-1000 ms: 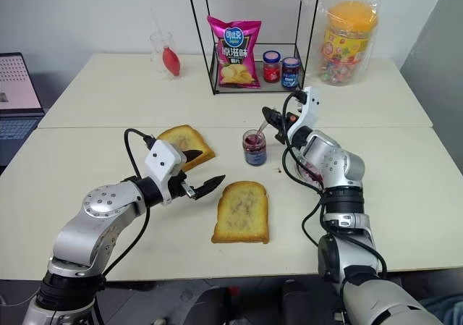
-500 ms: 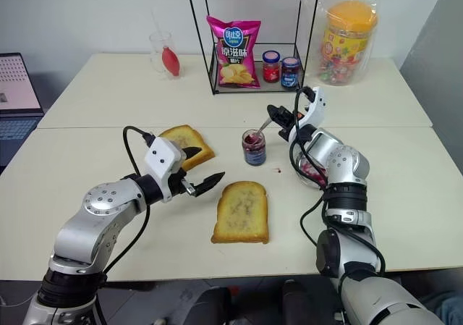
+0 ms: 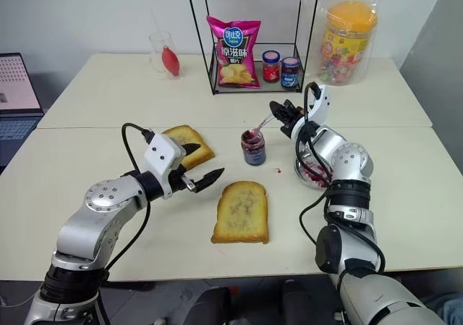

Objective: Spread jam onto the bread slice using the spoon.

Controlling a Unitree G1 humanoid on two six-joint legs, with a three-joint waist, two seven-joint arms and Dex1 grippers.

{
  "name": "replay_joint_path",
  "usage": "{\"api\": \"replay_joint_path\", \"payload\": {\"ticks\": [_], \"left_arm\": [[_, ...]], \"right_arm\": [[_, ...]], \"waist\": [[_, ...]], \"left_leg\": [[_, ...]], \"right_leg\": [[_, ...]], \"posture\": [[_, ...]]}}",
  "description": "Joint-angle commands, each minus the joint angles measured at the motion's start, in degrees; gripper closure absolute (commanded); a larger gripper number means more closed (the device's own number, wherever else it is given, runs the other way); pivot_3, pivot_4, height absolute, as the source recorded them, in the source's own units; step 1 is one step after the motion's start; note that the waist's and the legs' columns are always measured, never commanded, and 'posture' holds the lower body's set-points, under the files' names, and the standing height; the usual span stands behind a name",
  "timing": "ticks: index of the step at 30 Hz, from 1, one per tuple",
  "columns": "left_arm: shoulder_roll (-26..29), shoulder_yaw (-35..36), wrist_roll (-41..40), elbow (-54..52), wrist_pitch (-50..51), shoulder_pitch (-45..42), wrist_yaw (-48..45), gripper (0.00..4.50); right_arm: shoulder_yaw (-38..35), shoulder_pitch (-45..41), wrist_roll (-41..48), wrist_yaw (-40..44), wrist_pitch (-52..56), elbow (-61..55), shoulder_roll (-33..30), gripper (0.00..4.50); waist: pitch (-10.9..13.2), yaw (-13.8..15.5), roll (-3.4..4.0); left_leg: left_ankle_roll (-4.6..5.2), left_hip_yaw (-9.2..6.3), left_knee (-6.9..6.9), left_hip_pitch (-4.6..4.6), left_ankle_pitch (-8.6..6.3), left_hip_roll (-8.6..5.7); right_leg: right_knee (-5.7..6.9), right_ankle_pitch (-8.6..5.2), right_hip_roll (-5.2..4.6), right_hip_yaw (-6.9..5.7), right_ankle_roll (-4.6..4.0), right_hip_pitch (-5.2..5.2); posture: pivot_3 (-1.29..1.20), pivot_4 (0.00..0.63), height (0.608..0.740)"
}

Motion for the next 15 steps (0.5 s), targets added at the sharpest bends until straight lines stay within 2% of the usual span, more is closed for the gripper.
{"api": "replay_joint_path", "payload": {"ticks": [1, 15], "left_arm": [[-0.17, 0.19, 0.41, -0.72, -1.6, -1.01, -0.02, 0.0], [1.24, 1.89, -0.65, -0.27, -2.53, -0.57, -2.0, 0.0]], "right_arm": [[-1.52, -1.42, 3.01, -0.5, 1.12, -2.79, -1.17, 4.47], [-4.45, -1.43, 9.73, -3.23, 6.24, -8.32, -4.57, 4.47]], "waist": [[0.0, 0.0, 0.0], [0.0, 0.0, 0.0]], "left_leg": [[0.0, 0.0, 0.0, 0.0, 0.0, 0.0], [0.0, 0.0, 0.0, -0.02, 0.0, 0.0]], "right_leg": [[0.0, 0.0, 0.0, 0.0, 0.0, 0.0], [-0.01, 0.0, 0.0, 0.0, 0.0, -0.01]], "posture": [[0.0, 0.15, 0.74], [0.0, 0.15, 0.74]]}}
